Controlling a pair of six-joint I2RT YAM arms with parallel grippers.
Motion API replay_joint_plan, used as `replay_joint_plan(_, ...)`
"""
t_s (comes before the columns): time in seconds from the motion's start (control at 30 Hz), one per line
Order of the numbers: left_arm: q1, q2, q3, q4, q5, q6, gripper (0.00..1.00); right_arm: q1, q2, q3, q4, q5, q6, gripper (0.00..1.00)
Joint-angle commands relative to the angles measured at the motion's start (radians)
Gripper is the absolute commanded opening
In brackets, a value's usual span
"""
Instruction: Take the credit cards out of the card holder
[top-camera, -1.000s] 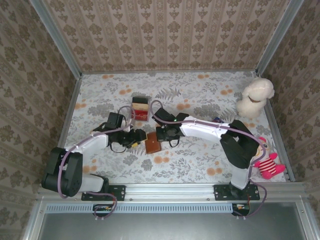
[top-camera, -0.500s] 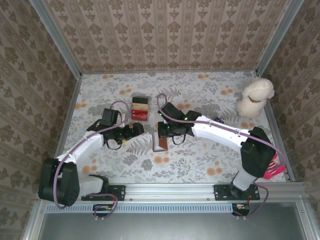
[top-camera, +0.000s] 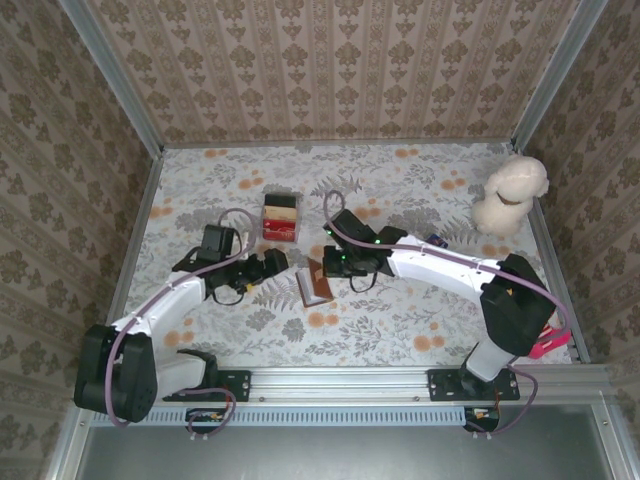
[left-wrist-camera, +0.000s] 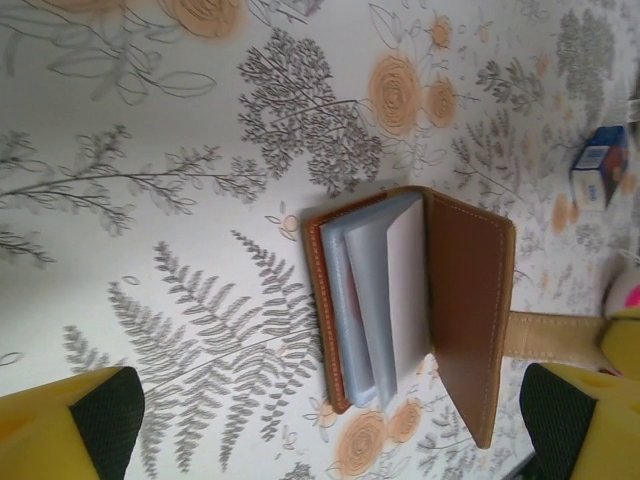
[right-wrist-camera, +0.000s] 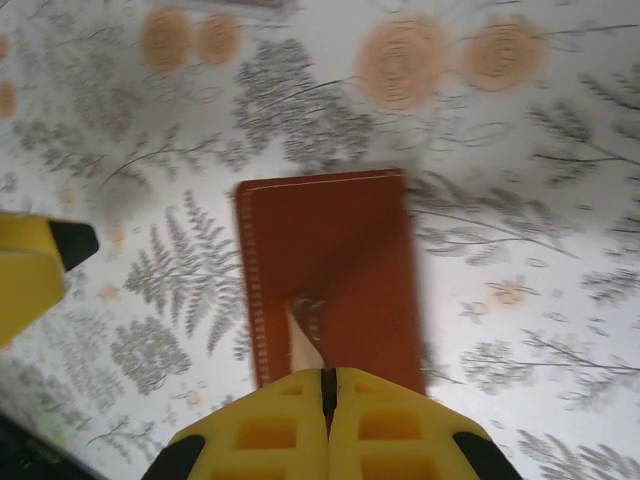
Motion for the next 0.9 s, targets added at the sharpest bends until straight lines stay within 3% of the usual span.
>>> replay_joint_plan(0.0, -0.021, -0.009, -0.037, 0.143, 0.082, -0.099, 1.0, -0.047, -0.057, -0.067, -0.043, 0.047, 0.036, 0.05)
replay_joint_plan(0.1, -0.043, 0.026, -0.045, 0.233, 0.176, -0.168, 0.97, -0.08, -0.086, -0.105, -0.032, 0.024, 0.042, 0.05)
replay_joint_plan(0.27, -0.122, 0.081, -0.003, 0.258, 0.156, -0.193, 0.9, -0.103, -0.093, -0.117, -0.026, 0.013, 0.037, 0.05)
replay_joint_plan(0.5, -0.205, 0.18, 0.023, 0.329, 0.148, -0.231, 0.73, -0.121, -0.085, -0.139, -0.011, -0.002, 0.041, 0.05)
replay_joint_plan(0.87, -0.248, 0.286, 0.099, 0.282, 0.12, -0.207, 0.76, -0.134, -0.084, -0.152, 0.0, -0.023, 0.039, 0.06)
